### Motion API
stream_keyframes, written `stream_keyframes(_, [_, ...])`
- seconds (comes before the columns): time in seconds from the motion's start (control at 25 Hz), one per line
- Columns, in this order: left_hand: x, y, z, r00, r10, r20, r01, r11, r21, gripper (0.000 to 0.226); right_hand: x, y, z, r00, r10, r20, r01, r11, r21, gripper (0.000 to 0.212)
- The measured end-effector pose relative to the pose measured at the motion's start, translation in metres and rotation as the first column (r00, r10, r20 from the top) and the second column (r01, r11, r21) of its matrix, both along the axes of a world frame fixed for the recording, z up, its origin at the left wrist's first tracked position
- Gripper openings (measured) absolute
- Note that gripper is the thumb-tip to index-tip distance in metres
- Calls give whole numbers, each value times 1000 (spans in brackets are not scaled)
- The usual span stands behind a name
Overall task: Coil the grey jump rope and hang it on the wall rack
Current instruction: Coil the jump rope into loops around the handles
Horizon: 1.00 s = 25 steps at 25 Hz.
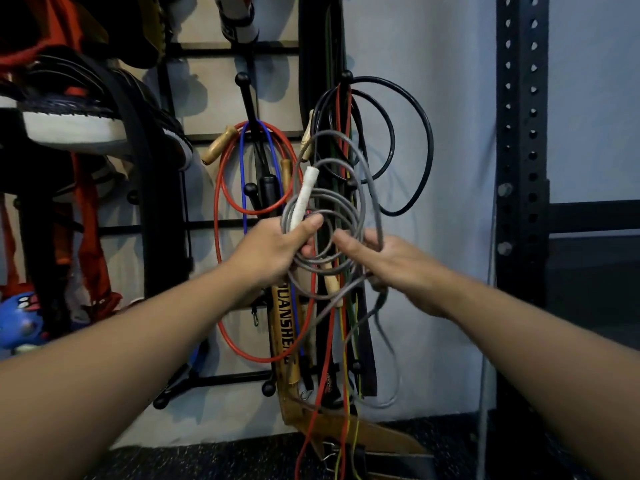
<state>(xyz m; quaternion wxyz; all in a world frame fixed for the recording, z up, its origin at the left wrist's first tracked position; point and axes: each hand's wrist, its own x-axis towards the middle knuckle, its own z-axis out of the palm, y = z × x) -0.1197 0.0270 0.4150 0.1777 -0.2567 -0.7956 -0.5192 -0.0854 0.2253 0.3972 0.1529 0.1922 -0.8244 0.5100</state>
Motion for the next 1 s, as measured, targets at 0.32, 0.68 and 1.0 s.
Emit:
stream_keyframes(0.32, [8, 54, -12, 982, -170, 87, 62, 715, 697, 35, -11, -52, -17, 981, 163, 103, -79, 828, -555, 44])
stream_keyframes(0.68, [25, 50, -32, 989, -16, 144, -72, 808, 585, 42, -5, -63, -19, 983, 102, 152, -17, 878, -478, 50])
stream_keyframes(1.0, [10, -6, -49, 980, -31, 196, -83, 836, 543, 116, -10, -21, -28, 996, -86, 21, 87, 994, -64, 36])
